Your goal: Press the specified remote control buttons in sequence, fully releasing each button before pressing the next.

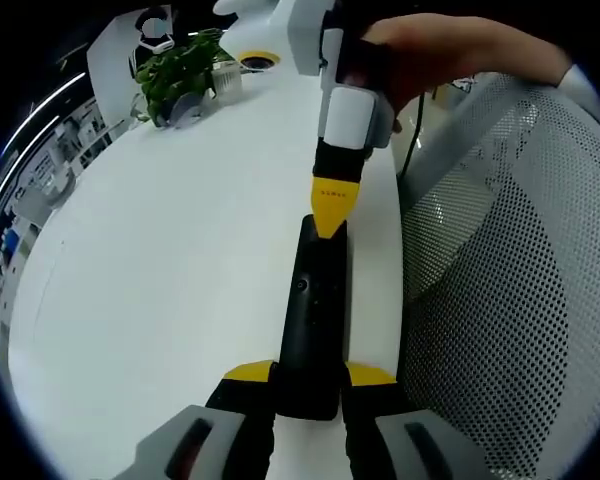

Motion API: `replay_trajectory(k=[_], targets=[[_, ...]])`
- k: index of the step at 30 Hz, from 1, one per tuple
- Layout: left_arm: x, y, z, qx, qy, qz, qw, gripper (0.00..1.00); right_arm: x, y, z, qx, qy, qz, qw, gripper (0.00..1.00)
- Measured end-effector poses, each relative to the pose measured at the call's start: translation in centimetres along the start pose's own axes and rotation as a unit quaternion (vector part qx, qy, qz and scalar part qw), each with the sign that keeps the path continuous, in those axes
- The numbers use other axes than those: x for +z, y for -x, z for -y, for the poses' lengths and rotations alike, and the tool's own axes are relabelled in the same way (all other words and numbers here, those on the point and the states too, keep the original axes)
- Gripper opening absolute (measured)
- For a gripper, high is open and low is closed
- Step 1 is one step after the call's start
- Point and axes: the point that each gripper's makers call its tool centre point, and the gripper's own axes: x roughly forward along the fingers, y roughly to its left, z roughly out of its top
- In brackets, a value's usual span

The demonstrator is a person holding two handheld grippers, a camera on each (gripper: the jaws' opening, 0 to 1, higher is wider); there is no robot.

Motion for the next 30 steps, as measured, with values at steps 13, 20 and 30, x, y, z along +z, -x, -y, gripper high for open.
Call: replay_trajectory(k=[13, 20, 30], targets=[[0.06, 0.02, 0.01, 0.0, 0.0, 0.001, 1.0, 0.25, -0.1, -0.13, -0.41, 0.004, 0.008, -0.001, 1.0, 0.0], [0.05, 0.0, 0.01, 0.0, 0.0, 0.001, 1.0, 0.25, -0.08, -0.44, -0.31, -0.006, 0.024, -0.009, 0.9997, 0.0], [0.1, -0.02, 0.04, 0.0, -0.002, 0.0, 1.0, 0.25, -0.1, -0.53, -0.36, -0.011, 0.024, -0.012, 0.9996, 0.0]])
